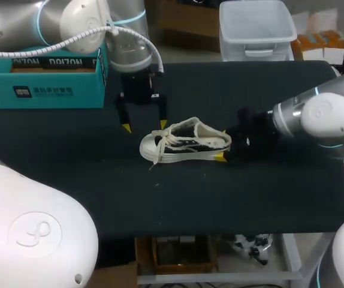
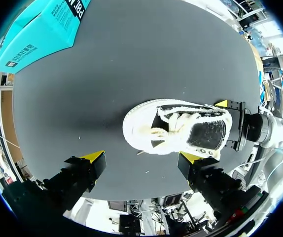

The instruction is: Open the shoe tongue, take the insole out of the shoe, put the insole back into the shoe, and pack the shoe into the shoebox

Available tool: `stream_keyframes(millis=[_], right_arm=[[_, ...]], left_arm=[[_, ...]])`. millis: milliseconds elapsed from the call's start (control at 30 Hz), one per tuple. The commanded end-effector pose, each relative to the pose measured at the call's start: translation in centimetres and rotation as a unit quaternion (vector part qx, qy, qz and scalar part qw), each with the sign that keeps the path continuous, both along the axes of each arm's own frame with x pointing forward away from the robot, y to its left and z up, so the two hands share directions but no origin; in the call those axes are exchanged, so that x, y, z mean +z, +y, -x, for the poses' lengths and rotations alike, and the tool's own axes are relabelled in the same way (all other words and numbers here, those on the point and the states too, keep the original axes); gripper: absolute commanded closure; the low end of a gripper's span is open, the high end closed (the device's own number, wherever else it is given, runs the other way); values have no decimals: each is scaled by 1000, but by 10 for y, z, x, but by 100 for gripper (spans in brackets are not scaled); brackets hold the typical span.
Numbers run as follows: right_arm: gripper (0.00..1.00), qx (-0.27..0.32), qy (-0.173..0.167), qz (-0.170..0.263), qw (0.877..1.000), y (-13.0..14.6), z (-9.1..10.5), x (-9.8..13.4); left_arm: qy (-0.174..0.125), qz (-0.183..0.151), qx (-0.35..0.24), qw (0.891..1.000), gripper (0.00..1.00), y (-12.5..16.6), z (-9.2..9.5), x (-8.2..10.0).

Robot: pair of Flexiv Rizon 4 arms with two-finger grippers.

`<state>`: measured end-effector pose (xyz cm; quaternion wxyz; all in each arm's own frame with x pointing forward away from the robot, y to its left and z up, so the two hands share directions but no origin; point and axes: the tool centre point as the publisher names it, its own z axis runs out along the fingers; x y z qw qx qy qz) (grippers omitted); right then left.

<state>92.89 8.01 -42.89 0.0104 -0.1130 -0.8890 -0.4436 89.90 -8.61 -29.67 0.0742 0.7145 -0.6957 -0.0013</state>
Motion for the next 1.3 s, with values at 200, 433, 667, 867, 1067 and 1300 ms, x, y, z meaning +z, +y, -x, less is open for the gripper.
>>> stream_keyframes(millis=[200, 433, 667, 867, 1067, 1300], right_arm=[[0, 5, -2, -10, 1000, 6, 0, -8], [0, 8, -13, -26, 1000, 10, -1, -16], [100, 5, -22, -32, 999, 9, -2, -15], [100, 9, -25, -33, 999, 8, -2, -13], [100, 9, -25, -33, 999, 8, -2, -13], [100, 9, -25, -33, 999, 8, -2, -13]], left_arm=[[0, 1, 1, 1000, 0, -7, -2, -5], [2, 1, -1, 1000, 0, -9, -2, -6], [2, -2, 0, 1000, 0, -15, 0, -2], [3, -20, -9, 1000, 0, -33, 6, 19], [-22, -57, -10, 998, 0, -65, 11, 28], [-43, -87, -18, 995, 6, -94, 9, 22]])
